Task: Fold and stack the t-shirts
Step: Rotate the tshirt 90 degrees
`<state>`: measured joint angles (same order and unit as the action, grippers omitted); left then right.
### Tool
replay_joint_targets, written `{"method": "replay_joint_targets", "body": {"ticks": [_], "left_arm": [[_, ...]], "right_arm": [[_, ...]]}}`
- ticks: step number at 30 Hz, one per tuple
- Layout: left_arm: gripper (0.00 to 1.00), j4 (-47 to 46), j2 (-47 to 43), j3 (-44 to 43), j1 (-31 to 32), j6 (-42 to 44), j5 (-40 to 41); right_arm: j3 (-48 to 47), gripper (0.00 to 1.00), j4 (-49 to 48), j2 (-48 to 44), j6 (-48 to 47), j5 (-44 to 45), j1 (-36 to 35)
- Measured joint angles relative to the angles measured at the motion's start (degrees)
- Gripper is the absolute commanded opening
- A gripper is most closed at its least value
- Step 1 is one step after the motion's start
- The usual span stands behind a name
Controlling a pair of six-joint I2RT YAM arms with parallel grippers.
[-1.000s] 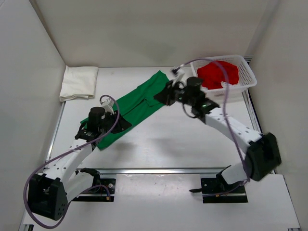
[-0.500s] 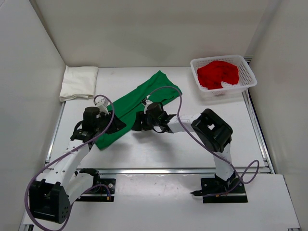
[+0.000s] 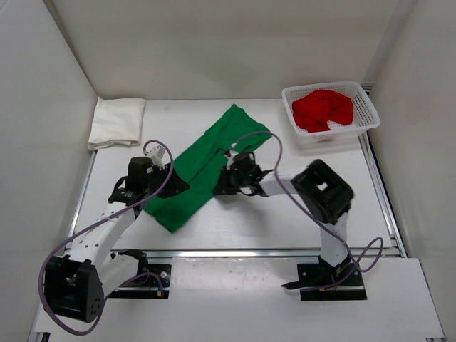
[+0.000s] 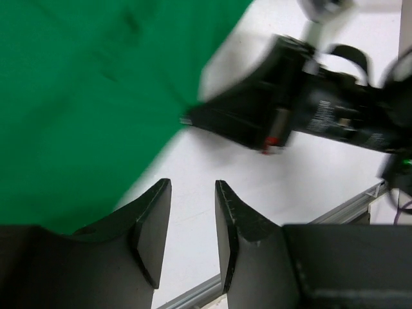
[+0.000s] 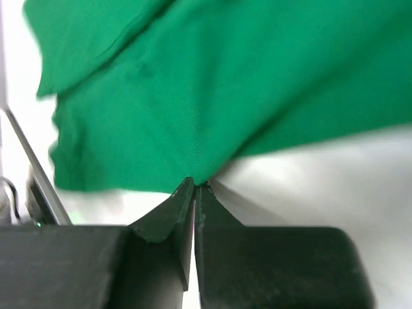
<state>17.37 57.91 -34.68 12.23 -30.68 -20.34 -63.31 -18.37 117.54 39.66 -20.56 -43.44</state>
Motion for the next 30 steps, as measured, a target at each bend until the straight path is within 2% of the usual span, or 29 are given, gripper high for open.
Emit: {"method": "replay_joint_targets", "body": {"ticks": [2, 3, 4, 6, 8, 12, 15, 19, 24, 30], "left_arm": [[0.47, -0.5, 0.9, 0.0, 0.7, -0.1, 0.1], [0.47, -0.9, 1.5, 0.0, 1.3, -0.2, 0.1], [0.49, -1.4, 2.3, 0.0, 2.0, -0.2, 0.3], [0.51, -2.2, 3.7, 0.2, 3.8, -0.2, 1.1], [0.51, -3.3, 4.6, 1.3, 5.3, -0.2, 1.7], [0.54, -3.7, 4.9, 4.8, 5.4, -0.2, 3.5], [0.57, -4.0, 4.0, 7.9, 4.7, -0.7, 5.4], [0.57, -4.5, 1.5, 12.5, 3.2, -1.2, 7.7], [0.57, -6.1, 0.5, 16.3, 0.5, -1.6, 8.1], [0.57, -7.0, -0.8, 17.2, 0.7, -1.6, 9.3]], "right_arm": [[6.4, 0.03, 2.9, -5.9, -2.2, -2.4, 3.7], [9.3, 0.13, 4.7, -8.9, -3.5, -3.6, 6.4], [11.6, 0.18, 6.6, -11.6, -4.9, -4.9, 9.4], [14.5, 0.39, 11.0, -16.1, -7.9, -7.2, 15.5], [15.3, 0.45, 15.1, -19.3, -10.9, -8.0, 20.2], [15.7, 0.45, 17.3, -25.5, -12.7, -7.8, 24.3], [13.7, 0.45, 15.4, -25.9, -12.3, -7.3, 27.1], [4.6, 0.54, 13.1, -17.4, -11.3, -5.8, 30.6], [-5.0, 0.47, 11.5, -6.0, -10.1, -2.1, 31.6], [-11.8, 0.46, 13.6, 2.6, -8.3, -1.1, 31.4]]}}
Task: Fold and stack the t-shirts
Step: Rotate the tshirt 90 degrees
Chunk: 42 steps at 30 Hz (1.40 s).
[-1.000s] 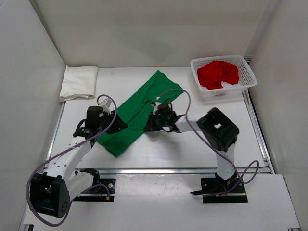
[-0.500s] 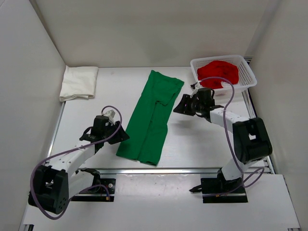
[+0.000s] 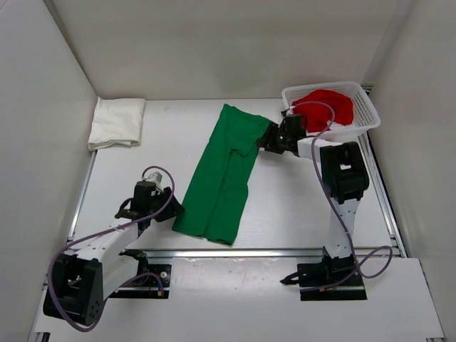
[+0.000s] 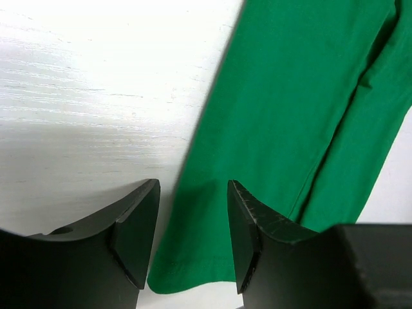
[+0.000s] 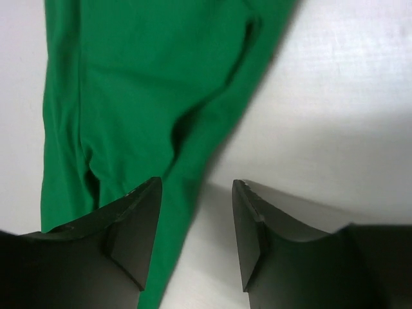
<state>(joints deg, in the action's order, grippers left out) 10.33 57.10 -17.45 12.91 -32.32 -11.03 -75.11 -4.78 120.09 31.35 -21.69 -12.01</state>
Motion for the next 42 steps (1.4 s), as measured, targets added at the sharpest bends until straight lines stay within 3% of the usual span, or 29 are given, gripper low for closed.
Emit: {"method": "replay_joint_targets", "body": {"ticks": [2, 3, 6, 8, 9, 11, 12, 15, 17, 20, 26, 31, 33, 37, 40, 42], "left_arm": [[0.57, -0.3, 0.0, 0.2, 0.1, 0.0, 0.0], [0.57, -0.4, 0.0, 0.2, 0.2, 0.0, 0.0], [0.57, -1.0, -0.5, 0.7, 0.8, -0.2, 0.0], [0.57, -1.4, -1.2, 1.3, 1.1, -0.4, -0.1], [0.57, -1.3, -1.6, 1.4, 1.3, -0.5, -0.1], [0.56, -1.3, -1.9, 1.6, 1.8, -0.5, -0.1], [0.57, -1.2, -1.9, 1.6, 2.1, -0.5, 0.0], [0.56, -0.5, -2.5, 1.7, 3.9, -0.7, 0.7], [0.56, 0.1, -3.0, 1.7, 5.0, -1.0, 1.4], [0.55, 0.8, -3.7, 1.8, 6.0, -1.2, 2.3], [0.36, 2.2, -5.1, 2.3, 10.0, -2.6, 6.8], [0.14, 2.2, -7.0, 4.0, 10.1, -3.6, 7.0], [0.11, 1.8, -6.9, 4.3, 11.6, -4.7, 6.9], [0.13, -0.8, -6.5, 5.3, 19.7, -8.9, 6.3], [0.25, -2.5, -5.5, 5.6, 23.3, -11.8, 4.8], [0.45, -2.6, -5.4, 5.5, 23.5, -12.6, 4.4]], "right_arm": [[-3.7, 0.41, 0.6, 2.1, -0.1, 0.8, -0.5], [-6.1, 0.27, 1.5, 3.6, -0.1, 1.0, -0.9], [-14.1, 0.01, 4.4, 8.8, -0.7, 1.0, -2.3], [-20.5, 0.0, 7.4, 13.1, -1.2, 0.5, -3.4], [-24.5, 0.0, 9.4, 15.2, -1.3, -0.2, -3.8], [-33.7, 0.13, 13.7, 19.6, -2.8, 0.0, -4.8], [-36.5, 0.24, 15.6, 20.7, -3.5, 0.3, -5.3], [-39.6, 0.39, 20.5, 20.5, -6.0, 0.8, -6.1], [-38.1, 0.41, 22.2, 18.1, -7.7, 0.4, -6.4], [-29.1, 0.44, 22.9, 9.5, -9.2, -0.9, -5.5], [5.0, 0.4, 13.6, -21.4, -7.7, -3.7, -3.0], [23.1, 0.39, 8.2, -34.1, -7.0, -5.7, -10.1], [29.8, 0.41, 8.0, -36.9, -6.5, -6.5, -13.8], [39.2, 0.43, 10.5, -43.1, -5.4, -6.4, -18.3], [44.3, 0.43, 10.8, -48.1, -4.4, -6.4, -19.7], [48.0, 0.45, 11.0, -51.7, -3.2, -6.1, -20.2]]}}
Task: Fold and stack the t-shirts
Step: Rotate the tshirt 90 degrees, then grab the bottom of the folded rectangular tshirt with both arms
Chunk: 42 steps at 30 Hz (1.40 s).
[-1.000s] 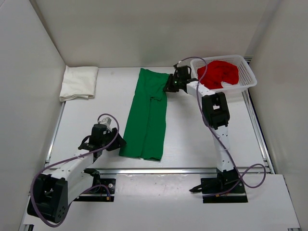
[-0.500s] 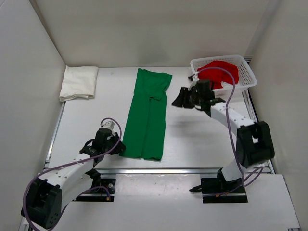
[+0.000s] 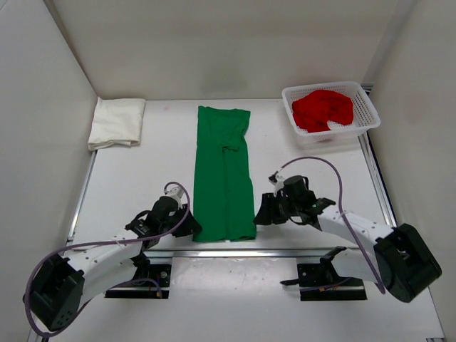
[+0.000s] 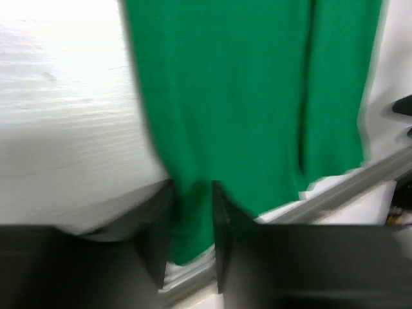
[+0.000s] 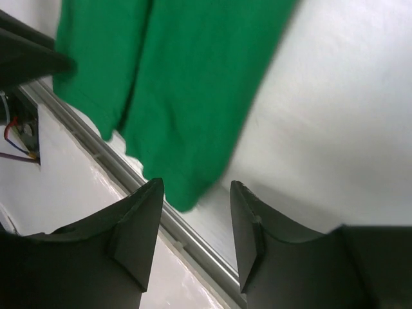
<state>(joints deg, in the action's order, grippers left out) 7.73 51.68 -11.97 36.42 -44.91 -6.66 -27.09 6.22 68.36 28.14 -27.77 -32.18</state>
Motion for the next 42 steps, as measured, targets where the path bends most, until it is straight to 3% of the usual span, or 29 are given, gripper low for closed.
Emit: {"method": "replay_joint_targets", "body": {"ticks": [2, 4, 7, 10, 11, 12, 14, 19, 25, 31, 34, 38, 40, 42], "left_arm": [[0.61, 0.8, -1.0, -0.5, -1.6, 0.4, -0.9], [0.98, 2.3, -3.2, -0.8, -5.4, 1.2, -1.9], [0.99, 4.3, -6.8, -1.3, -10.1, 3.6, -2.0], [0.99, 5.1, -6.5, -1.2, -8.7, 4.4, -2.3], [0.98, 4.3, -6.3, -1.0, -7.5, 4.4, -2.8], [0.88, 3.3, -6.3, -0.6, -6.4, 4.3, -3.2], [0.55, 1.3, -6.5, 0.8, -4.8, 3.5, -4.3], [0.36, 0.9, -5.9, 3.1, -4.5, 3.1, -6.5], [0.28, -1.0, -2.5, 2.8, -1.5, 2.6, -7.1], [0.22, -0.6, -1.9, 2.6, -0.8, 2.5, -7.5], [0.28, 0.6, -2.6, 2.6, -0.9, 2.6, -8.0], [0.47, 1.3, -3.7, 2.5, -0.7, 2.6, -9.6], [0.48, 1.4, -4.3, 2.5, -0.7, 2.6, -10.2], [0.39, 2.1, -4.8, 2.5, -0.9, 2.8, -10.5]], "right_arm": [[3.5, 0.44, -0.1, -3.0, 1.4, 0.3, -0.1], [6.6, 0.44, -0.1, -5.0, 3.1, 0.5, -0.4], [8.3, 0.43, -0.3, -5.3, 5.4, 0.9, -2.0], [8.3, 0.41, -2.0, -4.9, 6.8, 1.0, -4.0], [8.3, 0.41, -2.4, -4.4, 7.2, 0.8, -4.3], [8.3, 0.41, -2.8, -4.0, 7.5, 0.7, -4.5], [8.3, 0.38, -3.3, -3.1, 8.1, 0.5, -4.5], [8.3, 0.35, -4.4, -1.9, 8.4, 0.2, -4.5], [8.2, 0.35, -6.2, -0.8, 9.0, -0.9, -4.6], [8.1, 0.1, -7.9, 0.5, 9.4, -2.3, -5.1], [8.1, 0.04, -8.3, 0.7, 9.7, -2.4, -5.8], [8.1, 0.02, -8.0, 0.7, 9.8, -2.2, -6.5], [8.1, 0.02, -7.8, 0.7, 9.8, -2.3, -6.8], [8.1, 0.02, -7.6, 0.4, 9.8, -2.2, -6.8]]}}
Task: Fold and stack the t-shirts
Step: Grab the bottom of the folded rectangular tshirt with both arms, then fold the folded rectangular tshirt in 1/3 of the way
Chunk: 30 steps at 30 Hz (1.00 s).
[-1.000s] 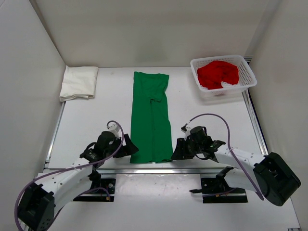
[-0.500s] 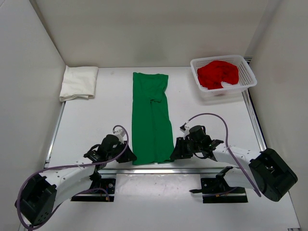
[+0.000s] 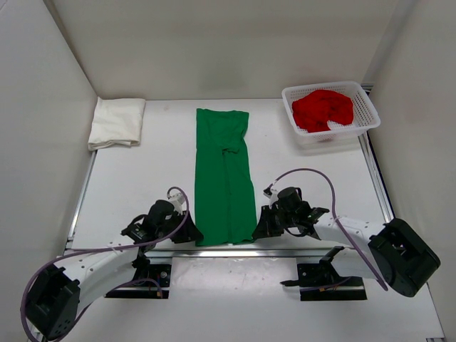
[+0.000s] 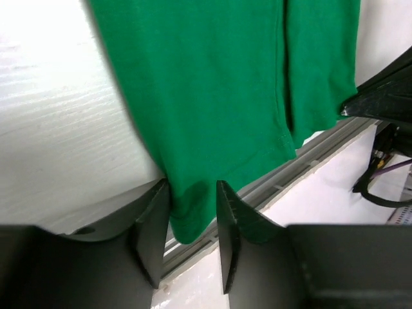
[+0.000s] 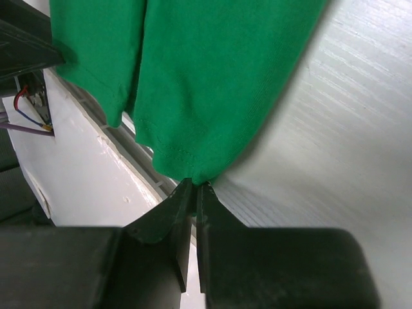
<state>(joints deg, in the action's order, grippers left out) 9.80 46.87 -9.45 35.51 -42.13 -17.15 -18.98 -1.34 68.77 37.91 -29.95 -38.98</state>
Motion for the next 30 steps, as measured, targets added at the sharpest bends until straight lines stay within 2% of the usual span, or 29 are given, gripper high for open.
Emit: {"method": "replay_joint_targets", "body": {"ticks": [3, 7, 9, 14, 17, 20, 23, 30], "left_arm": [[0.32, 1.0, -0.3, 0.4, -0.3, 0.1, -0.2], [0.31, 0.9, 0.3, 0.4, 0.6, 0.1, -0.5], [0.22, 0.7, 0.7, 0.4, 0.9, 0.0, -0.7], [0.11, 2.6, 0.4, 0.2, 0.6, -0.2, -2.0], [0.1, 7.9, -1.2, -1.3, -1.9, 0.9, -3.5], [0.1, 12.8, -0.9, -5.9, -9.1, 2.4, -5.8], [0.1, 12.3, 4.2, -13.1, -14.9, 4.2, -5.9], [0.08, 5.9, 25.0, -27.1, -14.5, 5.6, -2.8]], "right_arm": [[0.0, 0.02, 0.1, -0.4, -0.2, 0.0, 0.0], [0.0, 0.0, 0.5, -0.5, -0.2, 0.1, 0.0], [0.0, 0.0, 0.7, -0.6, -0.2, 0.1, 0.0], [-0.5, 0.0, 2.7, -1.0, -0.5, 0.3, -0.7], [-2.7, 0.0, 5.6, -1.1, -1.3, 0.2, -1.2], [-7.8, 0.0, 9.0, -1.1, -3.4, 0.2, 0.6], [-14.9, 0.0, 9.8, 0.7, -5.7, -0.9, 5.4], [-34.2, 0.0, 9.4, 16.5, -11.2, -1.4, 13.1]]}}
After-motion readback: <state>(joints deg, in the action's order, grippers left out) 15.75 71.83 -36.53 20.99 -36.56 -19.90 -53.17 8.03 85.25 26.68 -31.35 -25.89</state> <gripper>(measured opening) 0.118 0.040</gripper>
